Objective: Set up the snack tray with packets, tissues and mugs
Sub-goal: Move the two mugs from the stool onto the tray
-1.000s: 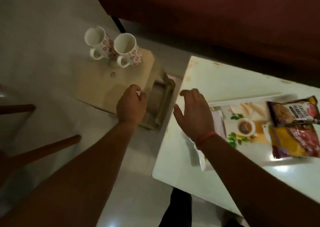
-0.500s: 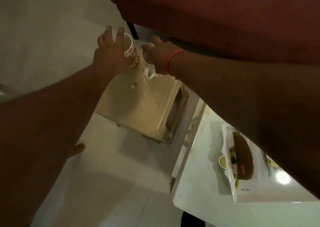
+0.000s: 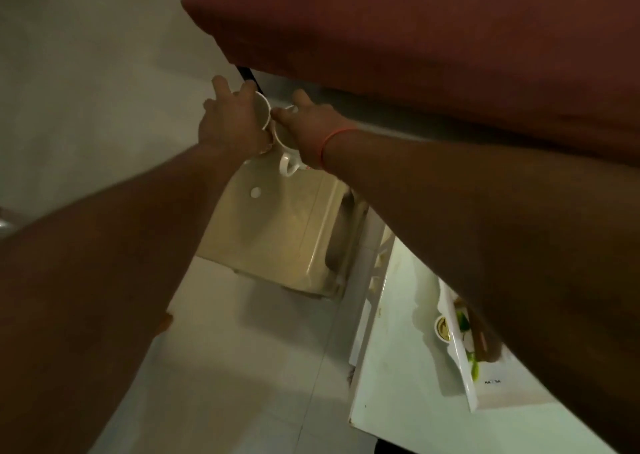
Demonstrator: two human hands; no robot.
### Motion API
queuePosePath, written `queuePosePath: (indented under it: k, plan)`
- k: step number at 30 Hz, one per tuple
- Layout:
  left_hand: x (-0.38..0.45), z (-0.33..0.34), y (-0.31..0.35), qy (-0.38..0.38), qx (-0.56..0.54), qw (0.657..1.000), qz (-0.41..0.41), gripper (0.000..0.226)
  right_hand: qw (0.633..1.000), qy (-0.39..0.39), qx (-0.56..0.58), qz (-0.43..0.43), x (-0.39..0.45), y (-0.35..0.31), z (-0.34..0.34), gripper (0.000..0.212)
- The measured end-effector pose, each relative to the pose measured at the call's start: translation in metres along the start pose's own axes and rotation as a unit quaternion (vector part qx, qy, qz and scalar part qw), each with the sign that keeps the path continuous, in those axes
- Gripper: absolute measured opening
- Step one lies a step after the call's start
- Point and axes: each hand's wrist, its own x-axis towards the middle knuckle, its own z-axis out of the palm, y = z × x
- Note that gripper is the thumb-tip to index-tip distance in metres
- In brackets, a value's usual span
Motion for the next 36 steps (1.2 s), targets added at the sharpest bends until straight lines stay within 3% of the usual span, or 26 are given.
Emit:
queuePosePath:
  k: [7,12,17,25,36]
  plan:
    - [-0.017,-0.009,0.090,0.055,-0.011,0.991,0.123,0.078,0.987,0.111,0.024,0.114,-0.091,0.125,-0.018,0.090]
    - [-0.056,-0.001,0.185,0.036,-0.010,0.974,0.224,0.079,0.966,0.125,0.028,0.227,-0.197,0.215,-0.035,0.083]
    - [-0.105,0.014,0.292,-0.006,0.014,0.945,0.327,0.081,0.947,0.114,0.042,0.297,-0.299,0.262,-0.022,0.084]
    - [-0.196,0.043,0.414,-0.069,0.057,0.905,0.416,0.081,0.952,0.087,0.073,0.284,-0.406,0.260,0.032,0.084]
    - [-0.253,0.085,0.429,-0.156,0.132,0.891,0.405,0.085,0.961,0.075,0.035,0.265,-0.450,0.236,0.096,0.078]
